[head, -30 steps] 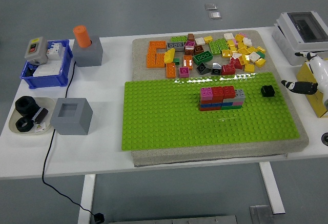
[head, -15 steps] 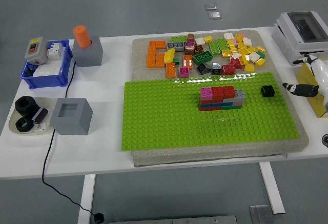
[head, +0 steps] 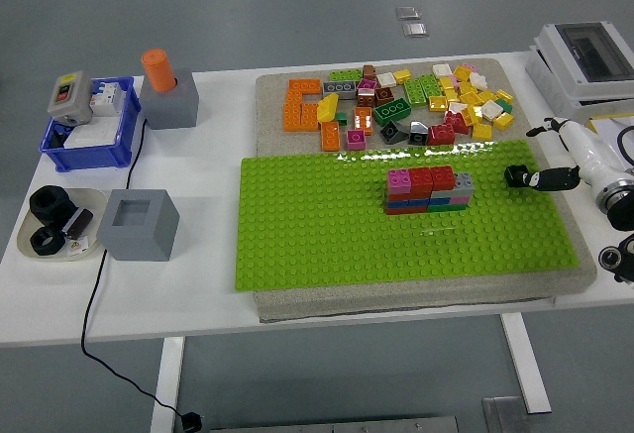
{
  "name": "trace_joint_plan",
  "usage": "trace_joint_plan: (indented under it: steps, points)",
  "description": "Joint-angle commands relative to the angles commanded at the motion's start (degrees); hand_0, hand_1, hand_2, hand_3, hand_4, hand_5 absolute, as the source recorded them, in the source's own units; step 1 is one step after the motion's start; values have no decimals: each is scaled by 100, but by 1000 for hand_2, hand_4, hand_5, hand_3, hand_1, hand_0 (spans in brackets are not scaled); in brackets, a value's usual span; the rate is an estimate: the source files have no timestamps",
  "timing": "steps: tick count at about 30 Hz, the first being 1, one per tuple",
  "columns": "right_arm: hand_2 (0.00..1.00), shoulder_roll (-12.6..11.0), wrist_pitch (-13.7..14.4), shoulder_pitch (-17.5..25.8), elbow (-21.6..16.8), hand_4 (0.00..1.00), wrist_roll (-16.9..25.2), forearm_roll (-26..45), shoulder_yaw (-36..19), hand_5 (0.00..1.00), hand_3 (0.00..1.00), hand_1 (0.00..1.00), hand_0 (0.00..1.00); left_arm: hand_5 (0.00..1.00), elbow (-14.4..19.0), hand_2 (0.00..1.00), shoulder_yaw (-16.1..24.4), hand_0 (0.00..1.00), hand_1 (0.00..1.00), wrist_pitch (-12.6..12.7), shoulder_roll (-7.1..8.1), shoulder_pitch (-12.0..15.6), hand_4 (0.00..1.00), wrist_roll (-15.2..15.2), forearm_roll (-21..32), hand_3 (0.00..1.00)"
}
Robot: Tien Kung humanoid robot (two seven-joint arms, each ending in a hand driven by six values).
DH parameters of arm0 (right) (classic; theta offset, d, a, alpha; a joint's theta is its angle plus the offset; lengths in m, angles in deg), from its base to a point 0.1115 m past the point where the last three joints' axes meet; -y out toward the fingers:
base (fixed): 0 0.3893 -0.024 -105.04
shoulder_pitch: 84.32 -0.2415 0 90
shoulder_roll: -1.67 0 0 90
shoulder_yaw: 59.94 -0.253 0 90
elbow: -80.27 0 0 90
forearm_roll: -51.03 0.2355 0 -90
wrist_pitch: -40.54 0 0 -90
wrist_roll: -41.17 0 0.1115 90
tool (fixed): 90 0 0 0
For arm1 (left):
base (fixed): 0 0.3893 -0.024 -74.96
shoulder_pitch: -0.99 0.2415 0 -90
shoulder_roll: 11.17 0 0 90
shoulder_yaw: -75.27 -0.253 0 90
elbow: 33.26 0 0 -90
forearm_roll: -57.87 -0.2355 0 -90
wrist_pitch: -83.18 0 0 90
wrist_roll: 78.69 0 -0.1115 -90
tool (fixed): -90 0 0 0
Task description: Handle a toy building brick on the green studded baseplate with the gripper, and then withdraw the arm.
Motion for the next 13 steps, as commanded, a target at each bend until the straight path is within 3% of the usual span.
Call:
trace_joint_plan:
  steps: [13]
  points:
    - [946,201,-249,-556,460,804,-18,520,951,86,674,914,818,500,7,677,34,765,710,4,-11,-17,789,30,-35,775]
